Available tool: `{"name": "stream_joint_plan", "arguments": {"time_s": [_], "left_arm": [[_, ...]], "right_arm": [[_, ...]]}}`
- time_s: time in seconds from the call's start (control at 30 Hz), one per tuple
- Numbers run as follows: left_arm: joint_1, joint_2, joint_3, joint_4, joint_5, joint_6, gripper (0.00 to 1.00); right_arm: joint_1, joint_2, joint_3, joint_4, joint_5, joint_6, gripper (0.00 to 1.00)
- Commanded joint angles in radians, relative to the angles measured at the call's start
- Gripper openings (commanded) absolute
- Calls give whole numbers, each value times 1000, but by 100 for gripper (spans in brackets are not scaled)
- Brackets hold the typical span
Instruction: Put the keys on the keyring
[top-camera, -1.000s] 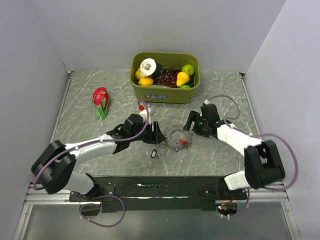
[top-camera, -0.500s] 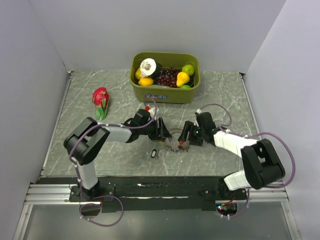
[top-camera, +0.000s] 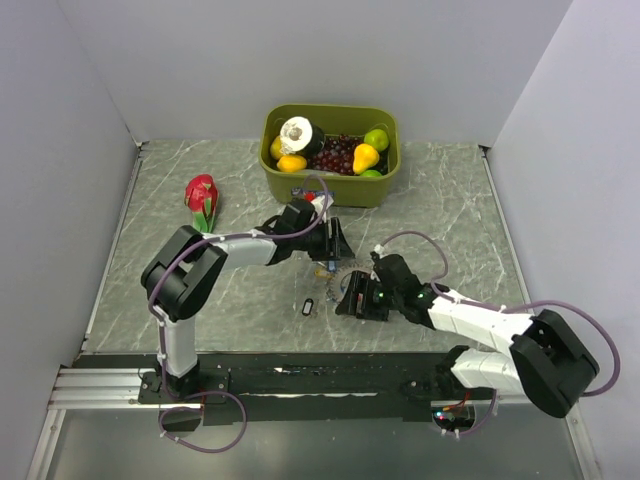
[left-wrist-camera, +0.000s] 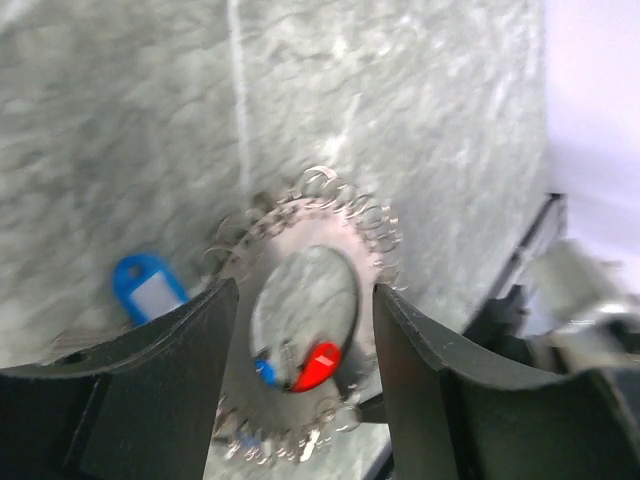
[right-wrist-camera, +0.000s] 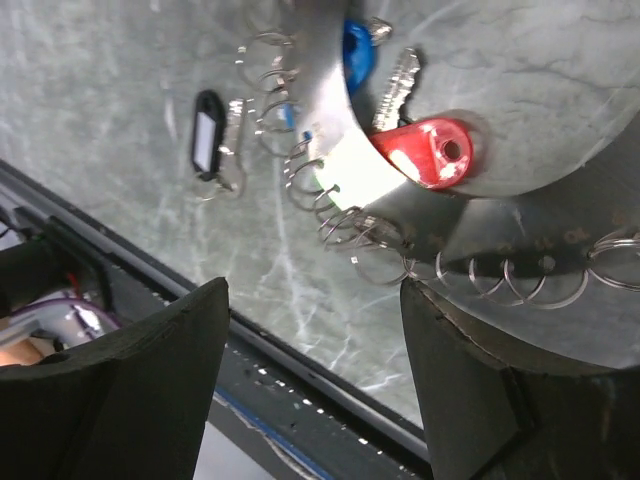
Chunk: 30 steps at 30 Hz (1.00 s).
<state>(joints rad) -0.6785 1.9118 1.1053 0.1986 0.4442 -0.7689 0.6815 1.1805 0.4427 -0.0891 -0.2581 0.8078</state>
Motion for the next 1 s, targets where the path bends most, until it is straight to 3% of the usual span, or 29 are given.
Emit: {"name": "stream_joint_plan", "arguments": {"time_s": [0.0,0.27,0.47,0.97], "left_arm": [[-4,-91,1,-119,-85,94,63],[-3,-286,-212,-101,-94,86,58],[-18,-387,-309,-88,-82,39,52],[-84,-298,-288,-99,-110,-32,45]], "right_arm": [[9,-96,43,-9,49,-2,77],[-13,-188,146,-181,241,-114,76],[-88,-141,139,-166,223,-147,75],[-183,-90,107,-132,152,-187,75]]}}
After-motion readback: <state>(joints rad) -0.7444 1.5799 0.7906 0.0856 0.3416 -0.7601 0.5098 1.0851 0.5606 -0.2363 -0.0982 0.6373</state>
